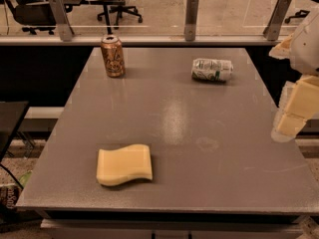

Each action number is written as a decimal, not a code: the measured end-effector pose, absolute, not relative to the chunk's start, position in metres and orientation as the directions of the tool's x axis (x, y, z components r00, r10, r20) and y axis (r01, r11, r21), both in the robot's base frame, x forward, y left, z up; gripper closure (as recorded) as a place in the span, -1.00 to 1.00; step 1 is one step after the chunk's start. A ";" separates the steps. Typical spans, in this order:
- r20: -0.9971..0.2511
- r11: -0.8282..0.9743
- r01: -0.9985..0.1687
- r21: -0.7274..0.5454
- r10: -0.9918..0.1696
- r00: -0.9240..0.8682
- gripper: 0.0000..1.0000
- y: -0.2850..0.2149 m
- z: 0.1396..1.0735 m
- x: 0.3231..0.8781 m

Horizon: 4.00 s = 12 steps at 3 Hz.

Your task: Place 7up can upright

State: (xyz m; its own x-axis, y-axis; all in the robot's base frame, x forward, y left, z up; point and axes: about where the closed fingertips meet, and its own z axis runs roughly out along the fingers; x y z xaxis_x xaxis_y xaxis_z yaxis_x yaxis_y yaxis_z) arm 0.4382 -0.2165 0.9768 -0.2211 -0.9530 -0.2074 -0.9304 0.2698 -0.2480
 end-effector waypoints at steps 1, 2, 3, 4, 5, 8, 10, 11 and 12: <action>-0.207 0.270 -0.930 -0.248 -0.953 -0.221 -1.00 -0.216 0.977 0.438; -0.223 0.258 -0.931 -0.257 -0.954 -0.202 -1.00 -0.213 0.976 0.460; -0.245 0.242 -0.936 -0.255 -0.953 -0.180 -1.00 -0.207 0.968 0.499; -0.259 0.218 -0.943 -0.253 -0.954 -0.151 -1.00 -0.205 0.957 0.556; -0.258 0.205 -0.946 -0.251 -0.956 -0.139 -1.00 -0.203 0.950 0.593; -0.224 0.135 -0.970 -0.201 -0.970 -0.088 -1.00 -0.175 0.894 0.673; -0.170 0.110 -0.983 -0.147 -0.982 -0.084 -1.00 -0.161 0.856 0.697; -0.140 0.109 -0.985 -0.131 -0.986 -0.091 -1.00 -0.157 0.845 0.704; -0.124 0.124 -0.986 -0.113 -0.986 -0.110 -0.70 -0.156 0.840 0.708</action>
Offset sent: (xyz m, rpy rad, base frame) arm 0.0528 0.0074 -0.0073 0.0324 -0.0140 0.0416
